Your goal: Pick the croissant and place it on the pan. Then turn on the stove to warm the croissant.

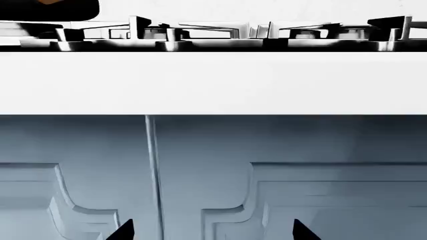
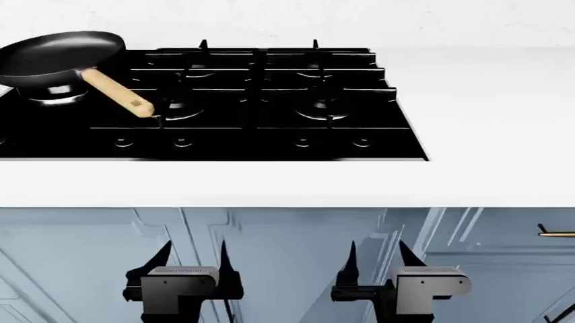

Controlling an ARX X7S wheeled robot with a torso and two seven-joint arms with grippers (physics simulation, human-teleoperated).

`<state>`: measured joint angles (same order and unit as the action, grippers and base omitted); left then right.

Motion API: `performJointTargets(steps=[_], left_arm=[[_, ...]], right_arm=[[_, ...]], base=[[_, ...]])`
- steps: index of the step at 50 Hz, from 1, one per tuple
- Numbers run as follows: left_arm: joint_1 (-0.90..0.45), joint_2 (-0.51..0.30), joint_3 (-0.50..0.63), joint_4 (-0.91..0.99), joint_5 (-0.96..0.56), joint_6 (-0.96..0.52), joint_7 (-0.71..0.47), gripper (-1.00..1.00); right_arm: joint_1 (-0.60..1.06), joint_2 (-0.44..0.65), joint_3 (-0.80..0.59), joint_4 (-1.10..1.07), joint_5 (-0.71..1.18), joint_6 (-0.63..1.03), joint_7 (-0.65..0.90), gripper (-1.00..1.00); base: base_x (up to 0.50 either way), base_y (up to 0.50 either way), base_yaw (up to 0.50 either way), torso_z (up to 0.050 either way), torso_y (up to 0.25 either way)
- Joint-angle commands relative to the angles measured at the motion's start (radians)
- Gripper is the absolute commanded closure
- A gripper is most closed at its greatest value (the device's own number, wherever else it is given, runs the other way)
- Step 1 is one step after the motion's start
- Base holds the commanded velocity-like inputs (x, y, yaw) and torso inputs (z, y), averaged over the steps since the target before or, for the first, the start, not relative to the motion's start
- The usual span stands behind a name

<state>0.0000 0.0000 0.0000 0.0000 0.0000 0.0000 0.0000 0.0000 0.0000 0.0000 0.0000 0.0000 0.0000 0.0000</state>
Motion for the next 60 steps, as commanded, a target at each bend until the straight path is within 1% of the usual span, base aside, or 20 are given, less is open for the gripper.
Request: performJointTargets(steps=[1, 5, 10, 27, 28, 60], left_arm=[[-0.012, -0.016, 0.011, -0.013, -0.008, -0.008, -0.033, -1.0], [-0.005, -0.031, 0.025, 0.017, -0.03, -0.045, -0.049, -1.0], [-0.009, -0.043, 0.039, 0.012, -0.038, -0.041, -0.069, -1.0], [-0.016, -0.067, 0.075, -0.016, -0.056, -0.025, -0.099, -1.0], [-0.014, -0.07, 0.078, -0.02, -0.055, -0.002, -0.099, -1.0], [-0.01, -0.105, 0.116, -0.01, -0.084, 0.001, -0.151, -1.0]], right_arm=[[-0.001, 0.016, -0.023, -0.001, 0.025, -0.011, 0.006, -1.0], [-0.013, 0.031, -0.032, -0.018, 0.03, -0.02, 0.041, -1.0], [-0.015, 0.043, -0.042, -0.024, 0.034, -0.008, 0.067, -1.0], [-0.005, 0.075, -0.086, -0.006, 0.037, -0.025, 0.096, -1.0], [-0.005, 0.075, -0.087, -0.005, 0.039, -0.031, 0.097, -1.0], [-0.005, 0.112, -0.136, -0.02, 0.06, -0.032, 0.138, -1.0]], base=[[0.0, 0.0, 0.0, 0.0, 0.0], [0.0, 0.0, 0.0, 0.0, 0.0], [0.0, 0.0, 0.0, 0.0, 0.0], [0.0, 0.5, 0.0, 0.0, 0.0], [0.0, 0.5, 0.0, 0.0, 0.0], [0.0, 0.5, 0.0, 0.0, 0.0]])
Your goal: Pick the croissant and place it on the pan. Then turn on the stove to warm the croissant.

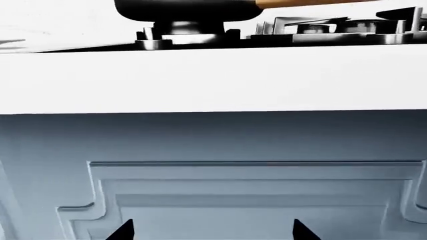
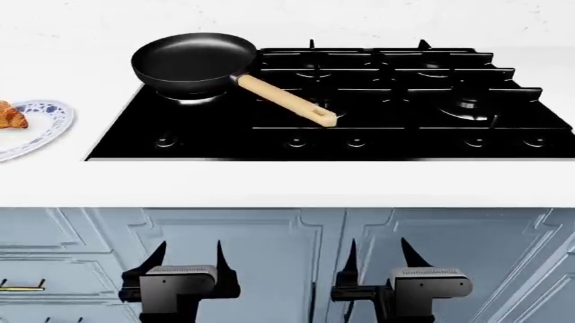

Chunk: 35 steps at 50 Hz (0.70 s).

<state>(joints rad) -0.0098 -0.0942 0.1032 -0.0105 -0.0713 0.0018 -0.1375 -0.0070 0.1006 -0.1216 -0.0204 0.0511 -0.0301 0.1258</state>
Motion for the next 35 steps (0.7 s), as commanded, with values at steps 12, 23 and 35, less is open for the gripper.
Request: performJointTargets(steps=[12, 23, 35], left_arm=[[0.001, -0.022, 0.026, 0.007, -0.025, -0.005, -0.025, -1.0], [0.003, -0.031, 0.037, 0.01, -0.031, 0.001, -0.036, -1.0], [-0.001, -0.039, 0.047, 0.004, -0.041, 0.003, -0.046, -1.0]], right_arm=[[0.004, 0.021, -0.026, 0.005, 0.022, -0.009, 0.022, -1.0], [0.003, 0.031, -0.038, -0.002, 0.025, -0.008, 0.033, -1.0], [0.005, 0.04, -0.047, -0.002, 0.028, -0.008, 0.047, -1.0]], base=[[0.0, 0.5, 0.0, 0.0, 0.0], [0.0, 0.5, 0.0, 0.0, 0.0], [0.0, 0.5, 0.0, 0.0, 0.0]])
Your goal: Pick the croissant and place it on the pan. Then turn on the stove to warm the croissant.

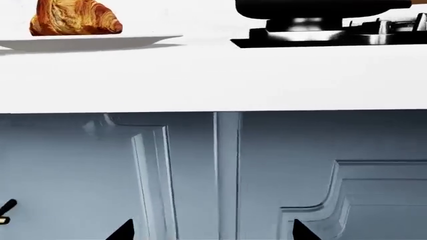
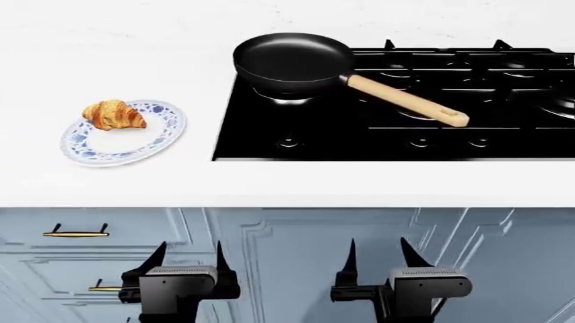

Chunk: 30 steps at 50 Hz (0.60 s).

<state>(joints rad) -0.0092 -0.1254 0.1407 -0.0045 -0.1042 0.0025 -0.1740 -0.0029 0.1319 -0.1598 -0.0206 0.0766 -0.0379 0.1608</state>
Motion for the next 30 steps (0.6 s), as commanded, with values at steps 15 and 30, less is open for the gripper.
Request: performJointTargets(steps=[15, 30], left_arm=[[-0.001, -0.017, 0.021, 0.001, -0.014, 0.006, -0.023, -1.0], [0.0, -0.027, 0.033, 0.005, -0.023, 0.02, -0.028, -1.0]], right_arm=[[0.002, 0.018, -0.018, -0.005, 0.01, -0.001, 0.026, -1.0], [0.004, 0.026, -0.028, -0.002, 0.019, -0.003, 0.036, -1.0]], base=[[0.0, 0.5, 0.0, 0.0, 0.0], [0.0, 0.5, 0.0, 0.0, 0.0]])
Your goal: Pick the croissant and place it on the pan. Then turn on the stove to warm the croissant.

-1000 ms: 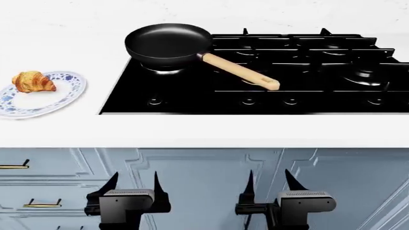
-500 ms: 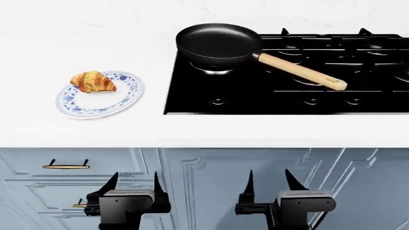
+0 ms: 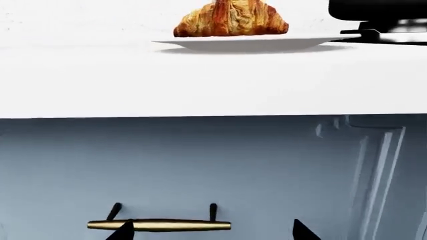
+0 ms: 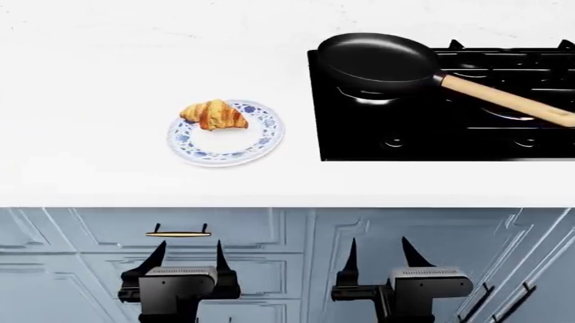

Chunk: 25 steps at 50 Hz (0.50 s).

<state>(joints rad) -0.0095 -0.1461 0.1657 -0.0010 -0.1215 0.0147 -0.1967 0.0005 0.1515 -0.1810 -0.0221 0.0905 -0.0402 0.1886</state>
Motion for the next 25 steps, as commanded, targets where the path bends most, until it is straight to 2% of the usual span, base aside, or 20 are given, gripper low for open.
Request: performJointTargets(steps=[1, 25], left_arm=[[0.001, -0.008, 0.009, 0.001, -0.005, 0.008, -0.007, -1.0], [-0.006, -0.016, 0.022, -0.001, -0.024, -0.014, -0.026, -1.0]], right_arm=[[0.0, 0.007, -0.008, -0.002, 0.004, -0.001, 0.009, -1.0], [0.0, 0.02, -0.021, -0.004, 0.016, -0.003, 0.025, -1.0]], base=[[0.0, 0.5, 0.0, 0.0, 0.0], [0.0, 0.5, 0.0, 0.0, 0.0]])
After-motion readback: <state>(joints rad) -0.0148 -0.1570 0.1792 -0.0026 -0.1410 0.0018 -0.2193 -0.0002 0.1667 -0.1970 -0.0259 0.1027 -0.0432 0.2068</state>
